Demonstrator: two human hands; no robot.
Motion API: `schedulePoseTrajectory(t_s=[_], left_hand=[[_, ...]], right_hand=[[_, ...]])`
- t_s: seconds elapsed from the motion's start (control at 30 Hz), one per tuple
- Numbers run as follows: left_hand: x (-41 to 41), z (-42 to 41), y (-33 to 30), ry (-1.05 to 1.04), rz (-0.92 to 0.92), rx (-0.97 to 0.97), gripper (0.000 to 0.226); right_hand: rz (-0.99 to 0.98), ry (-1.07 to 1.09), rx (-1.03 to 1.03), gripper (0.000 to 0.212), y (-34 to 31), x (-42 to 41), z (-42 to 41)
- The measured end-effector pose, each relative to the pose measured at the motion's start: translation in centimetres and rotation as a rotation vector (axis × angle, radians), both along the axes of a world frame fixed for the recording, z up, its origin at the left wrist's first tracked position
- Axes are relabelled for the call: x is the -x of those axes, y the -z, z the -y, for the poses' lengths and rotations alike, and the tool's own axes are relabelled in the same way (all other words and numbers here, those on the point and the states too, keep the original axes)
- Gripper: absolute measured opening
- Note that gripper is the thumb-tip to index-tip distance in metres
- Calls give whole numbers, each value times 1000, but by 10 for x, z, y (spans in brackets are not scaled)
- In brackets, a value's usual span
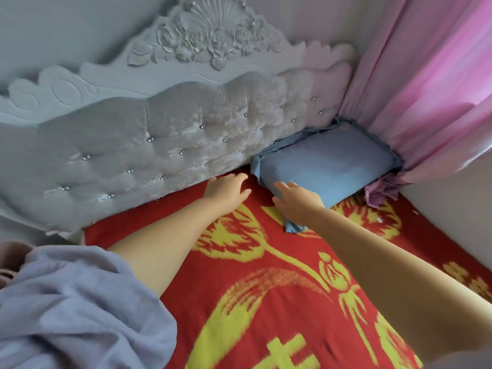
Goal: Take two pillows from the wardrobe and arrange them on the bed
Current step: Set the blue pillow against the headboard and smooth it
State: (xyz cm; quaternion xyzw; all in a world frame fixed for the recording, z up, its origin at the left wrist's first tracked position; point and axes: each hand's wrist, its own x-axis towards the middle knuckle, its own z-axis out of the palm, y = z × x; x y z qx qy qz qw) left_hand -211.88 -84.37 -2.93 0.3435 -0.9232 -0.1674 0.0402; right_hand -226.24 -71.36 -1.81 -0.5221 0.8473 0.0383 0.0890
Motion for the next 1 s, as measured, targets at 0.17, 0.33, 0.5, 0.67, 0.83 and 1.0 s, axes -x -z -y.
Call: schedulePoseTrajectory(t_s=[0.17,0.33,0.5,0.67,0.83,1.0], left_hand=[[13,-2,-6,78,17,-30,50],[47,-50,-5,207,47,-41,49],[85,-117,-4,267,63,-31,46],[89,-190,5,334,124,35,41],[53,-208,-9,194,130,45,43],[19,-211,-30,92,102,70,45]], right_hand=[[-51,50,-6,40,-12,-3,-32],[-76,199,-36,41,-21,22,-100],[-59,253,39,40,-16,35,-171],[80,278,122,44,10,32,-233],[83,182,95,44,7,35,-254],[79,120,60,39,-6,25,-245]])
